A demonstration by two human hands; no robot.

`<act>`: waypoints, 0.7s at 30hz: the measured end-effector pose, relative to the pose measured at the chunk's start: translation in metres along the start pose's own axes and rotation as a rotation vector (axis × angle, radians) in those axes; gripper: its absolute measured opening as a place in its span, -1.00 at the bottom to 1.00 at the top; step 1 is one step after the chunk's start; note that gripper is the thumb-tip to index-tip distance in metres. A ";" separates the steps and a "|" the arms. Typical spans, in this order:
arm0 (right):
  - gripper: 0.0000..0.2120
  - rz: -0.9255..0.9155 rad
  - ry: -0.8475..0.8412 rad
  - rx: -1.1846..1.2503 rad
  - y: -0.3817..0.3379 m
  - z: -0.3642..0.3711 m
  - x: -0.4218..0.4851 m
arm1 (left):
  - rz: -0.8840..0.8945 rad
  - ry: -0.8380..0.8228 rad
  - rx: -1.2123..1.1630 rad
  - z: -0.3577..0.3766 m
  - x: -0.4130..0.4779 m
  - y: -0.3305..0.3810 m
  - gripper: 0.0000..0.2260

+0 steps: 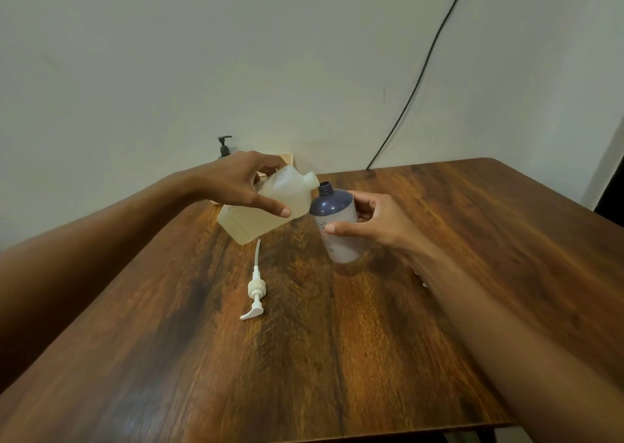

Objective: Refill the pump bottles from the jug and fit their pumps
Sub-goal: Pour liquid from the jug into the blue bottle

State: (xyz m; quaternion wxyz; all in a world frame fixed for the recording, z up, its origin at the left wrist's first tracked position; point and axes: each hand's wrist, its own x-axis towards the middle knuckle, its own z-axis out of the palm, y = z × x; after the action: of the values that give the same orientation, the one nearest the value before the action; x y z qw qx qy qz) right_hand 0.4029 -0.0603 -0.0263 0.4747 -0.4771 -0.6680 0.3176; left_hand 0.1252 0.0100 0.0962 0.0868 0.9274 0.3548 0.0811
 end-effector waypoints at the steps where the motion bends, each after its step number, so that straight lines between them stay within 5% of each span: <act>1: -0.40 -0.001 0.008 -0.003 0.001 0.001 0.000 | -0.003 -0.006 0.009 -0.001 0.001 0.001 -0.15; 7: -0.30 -0.008 0.022 0.022 0.006 0.002 -0.001 | -0.027 -0.037 0.051 -0.003 0.006 0.005 -0.14; 21: -0.50 0.015 0.031 0.063 0.002 0.004 -0.003 | -0.052 -0.054 0.124 -0.009 0.016 0.008 -0.22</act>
State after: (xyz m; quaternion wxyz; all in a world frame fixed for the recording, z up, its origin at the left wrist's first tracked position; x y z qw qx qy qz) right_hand 0.4002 -0.0621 -0.0308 0.4971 -0.4719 -0.6467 0.3346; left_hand 0.1400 0.0160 0.1083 0.0406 0.9234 0.3805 0.0318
